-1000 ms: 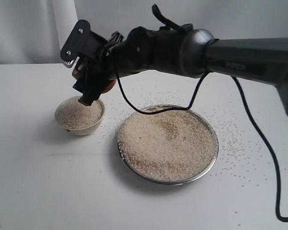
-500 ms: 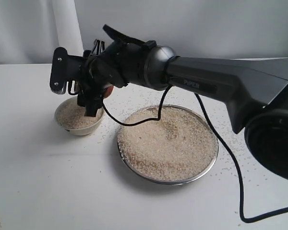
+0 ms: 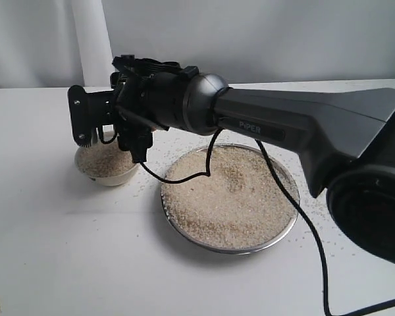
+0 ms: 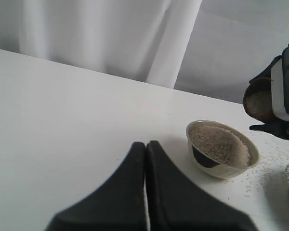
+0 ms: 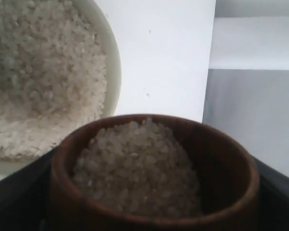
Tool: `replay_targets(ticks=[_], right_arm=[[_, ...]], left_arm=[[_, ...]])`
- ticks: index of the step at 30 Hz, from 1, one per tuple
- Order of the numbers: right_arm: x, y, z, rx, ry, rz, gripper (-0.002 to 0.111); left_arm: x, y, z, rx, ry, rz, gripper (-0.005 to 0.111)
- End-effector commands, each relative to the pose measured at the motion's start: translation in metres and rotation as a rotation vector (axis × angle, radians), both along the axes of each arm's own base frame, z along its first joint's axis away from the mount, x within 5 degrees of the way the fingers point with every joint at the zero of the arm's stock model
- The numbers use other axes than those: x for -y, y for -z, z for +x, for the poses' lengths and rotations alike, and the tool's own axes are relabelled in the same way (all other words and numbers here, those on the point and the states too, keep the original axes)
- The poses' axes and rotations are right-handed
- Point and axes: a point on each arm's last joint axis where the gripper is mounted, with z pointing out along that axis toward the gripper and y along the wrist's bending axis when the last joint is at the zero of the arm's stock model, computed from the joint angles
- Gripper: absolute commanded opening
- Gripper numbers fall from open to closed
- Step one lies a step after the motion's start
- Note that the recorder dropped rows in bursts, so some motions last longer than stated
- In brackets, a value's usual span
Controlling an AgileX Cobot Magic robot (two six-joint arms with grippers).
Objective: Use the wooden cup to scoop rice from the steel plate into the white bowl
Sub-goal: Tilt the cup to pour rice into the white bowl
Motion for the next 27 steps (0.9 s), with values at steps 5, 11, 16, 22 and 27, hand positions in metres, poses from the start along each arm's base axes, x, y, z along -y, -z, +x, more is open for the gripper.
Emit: replay_targets(ticks=[5,11,16,22,27], right_arm=[[-0.01,-0.006,-0.01,0.14,-0.07,-0.155,0.0],[-0.018,0.015,-0.014,0.226,-0.113,-0.332,0.0],[-0.021,0.021,-0.014,0.269,-0.122,-0.371,0.0],[-0.024,0.018,-0.014,0.333,-0.141,-0.404,0.0],[-0.027,0.014,-0.013,0.403,-0.184,-0.44,0.0]], left_arm=[[0.0,0.0,0.0,0.004,0.005,-0.007,0.0],[0.0,0.0,0.0,0.004,0.005,-0.007,0.0],[0.0,0.0,0.0,0.004,0.005,-0.007,0.0],[0.0,0.0,0.0,0.004,0.005,-0.007,0.0],[0.0,0.0,0.0,0.004,0.005,-0.007,0.0]])
